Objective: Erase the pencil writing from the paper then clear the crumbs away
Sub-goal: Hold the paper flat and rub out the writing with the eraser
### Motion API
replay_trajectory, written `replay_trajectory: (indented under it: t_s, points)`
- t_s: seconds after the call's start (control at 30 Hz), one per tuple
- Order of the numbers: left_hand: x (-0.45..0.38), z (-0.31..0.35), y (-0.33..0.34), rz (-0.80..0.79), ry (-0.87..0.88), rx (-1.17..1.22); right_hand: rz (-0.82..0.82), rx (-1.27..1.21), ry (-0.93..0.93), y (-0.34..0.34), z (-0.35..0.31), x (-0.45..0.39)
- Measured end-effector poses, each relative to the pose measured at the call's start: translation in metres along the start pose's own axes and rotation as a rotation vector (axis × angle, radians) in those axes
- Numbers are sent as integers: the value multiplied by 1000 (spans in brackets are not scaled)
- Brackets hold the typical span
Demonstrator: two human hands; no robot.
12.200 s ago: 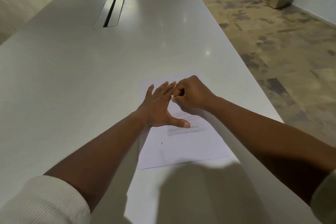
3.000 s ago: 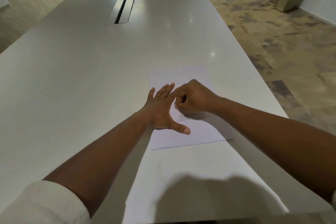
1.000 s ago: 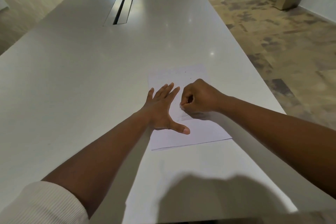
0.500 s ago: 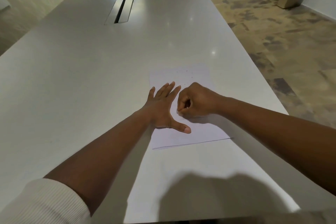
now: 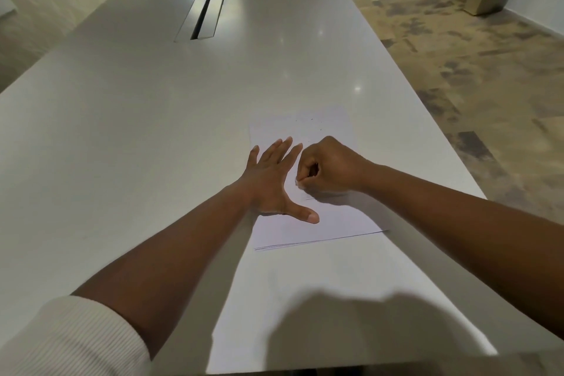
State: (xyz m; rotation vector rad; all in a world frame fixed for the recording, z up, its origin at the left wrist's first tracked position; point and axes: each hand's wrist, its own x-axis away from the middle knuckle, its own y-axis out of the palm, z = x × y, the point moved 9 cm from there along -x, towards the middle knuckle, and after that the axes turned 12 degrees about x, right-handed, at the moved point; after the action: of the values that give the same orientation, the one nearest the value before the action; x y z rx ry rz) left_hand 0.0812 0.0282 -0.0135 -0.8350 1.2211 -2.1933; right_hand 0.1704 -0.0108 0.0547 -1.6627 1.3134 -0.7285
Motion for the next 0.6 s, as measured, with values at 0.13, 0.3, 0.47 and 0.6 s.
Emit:
replay_trajectory:
  t_s: [0.13, 0.3, 0.47, 0.6]
  points:
    - [0, 0, 1, -5, 5, 10, -148, -22, -56, 15, -9, 10]
    - [-2, -2, 1, -10, 3, 15, 13, 10, 44, -6, 13, -6]
    - [-3, -4, 2, -8, -7, -6, 83, 86, 122, -20, 33, -21]
    - [-2, -3, 1, -7, -6, 13, -10, 37, 30, -9, 19, -8]
